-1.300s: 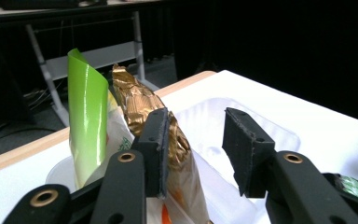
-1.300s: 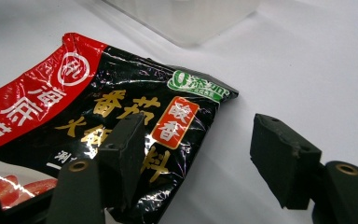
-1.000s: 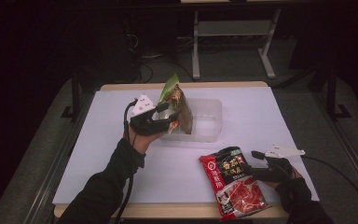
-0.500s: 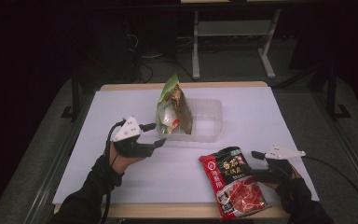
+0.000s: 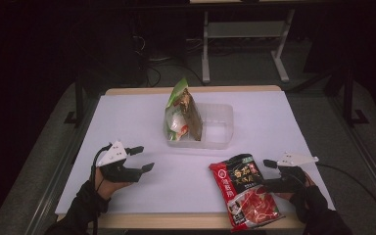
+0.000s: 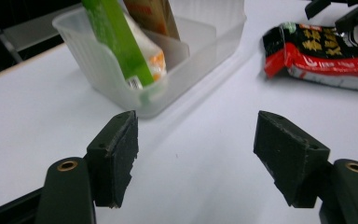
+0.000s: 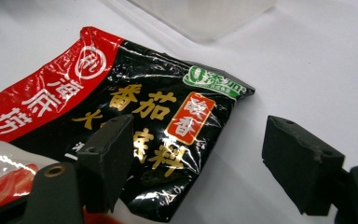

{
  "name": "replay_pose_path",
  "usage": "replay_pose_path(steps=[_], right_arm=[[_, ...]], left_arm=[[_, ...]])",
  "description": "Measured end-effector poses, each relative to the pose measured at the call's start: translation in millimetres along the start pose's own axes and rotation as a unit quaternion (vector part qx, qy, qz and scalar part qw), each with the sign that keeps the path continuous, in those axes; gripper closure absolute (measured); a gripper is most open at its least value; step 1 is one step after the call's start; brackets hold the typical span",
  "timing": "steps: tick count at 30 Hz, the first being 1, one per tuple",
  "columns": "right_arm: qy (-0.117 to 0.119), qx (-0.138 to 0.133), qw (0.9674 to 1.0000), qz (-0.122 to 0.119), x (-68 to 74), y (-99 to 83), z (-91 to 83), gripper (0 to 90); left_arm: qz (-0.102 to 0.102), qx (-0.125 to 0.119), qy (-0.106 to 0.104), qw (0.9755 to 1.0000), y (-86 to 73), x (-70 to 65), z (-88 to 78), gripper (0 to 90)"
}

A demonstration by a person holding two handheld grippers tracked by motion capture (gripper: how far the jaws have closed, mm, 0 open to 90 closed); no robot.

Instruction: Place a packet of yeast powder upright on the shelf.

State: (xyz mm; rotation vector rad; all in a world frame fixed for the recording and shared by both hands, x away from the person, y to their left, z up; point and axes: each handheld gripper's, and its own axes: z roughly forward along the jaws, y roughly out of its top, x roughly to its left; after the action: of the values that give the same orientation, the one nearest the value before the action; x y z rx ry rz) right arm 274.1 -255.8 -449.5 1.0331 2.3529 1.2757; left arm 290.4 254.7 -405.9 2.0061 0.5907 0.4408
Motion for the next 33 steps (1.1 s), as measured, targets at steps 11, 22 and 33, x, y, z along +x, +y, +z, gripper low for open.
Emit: replay_pose_path(steps=[11, 22, 33], right_arm=[[0.002, 0.014, 0.9999, 0.001, 0.6, 1.0, 2.1, 26.2], [0.041, 0.045, 0.9979, 0.021, 1.1, 1.4, 0.9, 31.5], [0.062, 0.082, 0.9941, 0.037, 6.6, 1.9, -2.2, 29.9]], left_arm=[[-0.06, 0.014, -0.055, 0.9965, -18.4, -9.4, 9.6, 27.8], [-0.086, 0.06, -0.164, 0.9808, -2.2, -37.0, 70.6, 29.0], [-0.077, 0.084, -0.2, 0.9731, 27.6, -67.8, 138.0, 31.3]])
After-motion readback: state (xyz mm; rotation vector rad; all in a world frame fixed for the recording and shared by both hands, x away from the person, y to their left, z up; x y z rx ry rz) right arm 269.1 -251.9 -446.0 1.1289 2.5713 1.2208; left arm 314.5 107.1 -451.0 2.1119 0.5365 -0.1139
